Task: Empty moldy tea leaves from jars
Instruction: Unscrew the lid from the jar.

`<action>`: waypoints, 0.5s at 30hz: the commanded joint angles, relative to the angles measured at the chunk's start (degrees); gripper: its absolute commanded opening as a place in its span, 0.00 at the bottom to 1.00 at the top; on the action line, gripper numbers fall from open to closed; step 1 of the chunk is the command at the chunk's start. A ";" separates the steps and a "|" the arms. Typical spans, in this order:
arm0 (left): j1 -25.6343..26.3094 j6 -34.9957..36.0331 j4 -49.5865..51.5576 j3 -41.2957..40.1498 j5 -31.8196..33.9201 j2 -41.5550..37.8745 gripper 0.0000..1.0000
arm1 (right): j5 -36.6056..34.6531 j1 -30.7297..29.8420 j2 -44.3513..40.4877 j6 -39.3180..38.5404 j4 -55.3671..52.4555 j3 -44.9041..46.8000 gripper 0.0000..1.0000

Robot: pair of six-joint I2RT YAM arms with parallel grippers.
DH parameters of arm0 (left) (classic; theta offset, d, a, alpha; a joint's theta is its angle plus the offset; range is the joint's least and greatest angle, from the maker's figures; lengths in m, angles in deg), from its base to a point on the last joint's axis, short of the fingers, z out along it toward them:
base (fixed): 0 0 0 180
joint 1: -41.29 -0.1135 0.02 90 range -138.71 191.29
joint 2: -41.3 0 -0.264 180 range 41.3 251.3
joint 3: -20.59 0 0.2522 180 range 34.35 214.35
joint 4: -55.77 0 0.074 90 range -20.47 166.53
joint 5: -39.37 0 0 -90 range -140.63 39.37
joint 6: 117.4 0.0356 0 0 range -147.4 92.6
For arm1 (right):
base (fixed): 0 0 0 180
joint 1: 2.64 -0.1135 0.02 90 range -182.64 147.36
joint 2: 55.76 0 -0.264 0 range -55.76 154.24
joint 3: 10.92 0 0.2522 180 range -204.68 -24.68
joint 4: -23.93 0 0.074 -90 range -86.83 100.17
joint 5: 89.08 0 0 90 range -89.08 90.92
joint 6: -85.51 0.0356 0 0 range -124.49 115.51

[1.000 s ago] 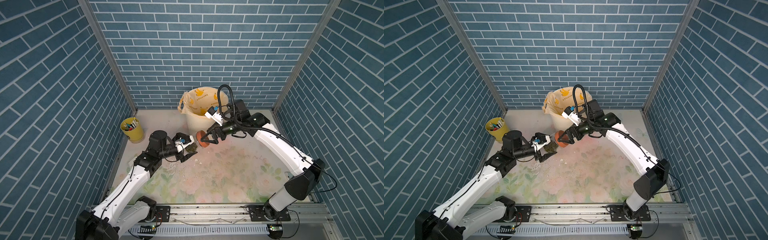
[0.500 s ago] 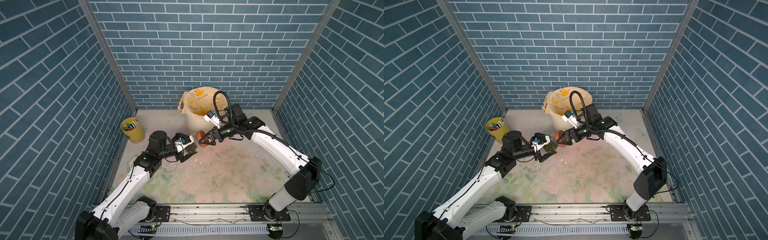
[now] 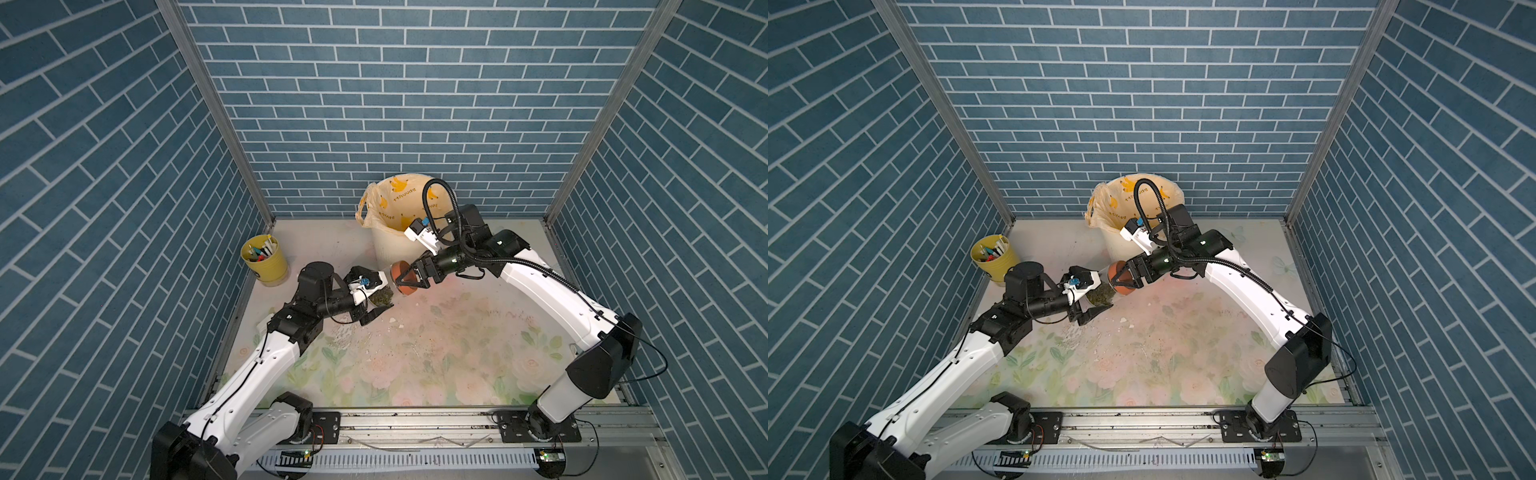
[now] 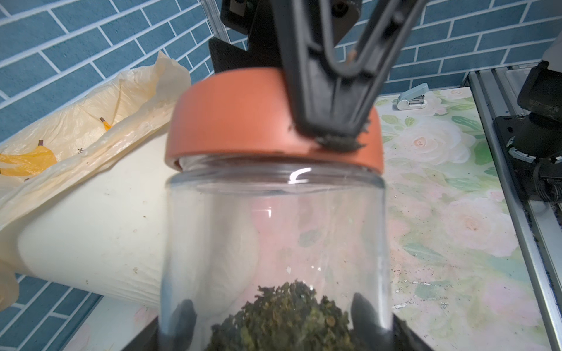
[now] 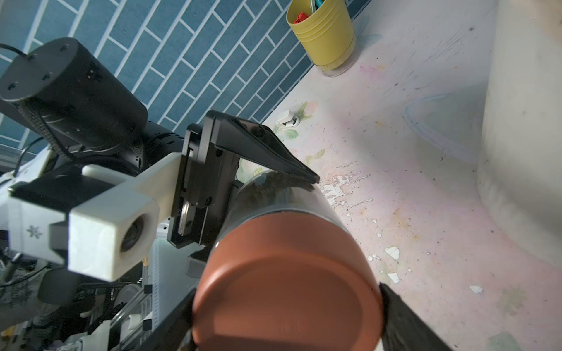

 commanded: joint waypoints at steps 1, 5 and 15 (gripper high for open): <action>0.07 -0.14 -4.16 0.95 -2.16 -1.04 0.00 | -5.14 -1.12 1.80 -3.92 -4.55 -1.58 0.61; 0.04 -0.22 -3.09 1.40 -3.49 -1.28 0.00 | -8.12 -1.61 1.52 -8.62 -5.91 -1.25 0.51; -0.07 0.60 5.15 4.78 -13.39 -0.34 0.00 | -7.98 -1.33 -8.10 -37.62 7.46 13.35 0.51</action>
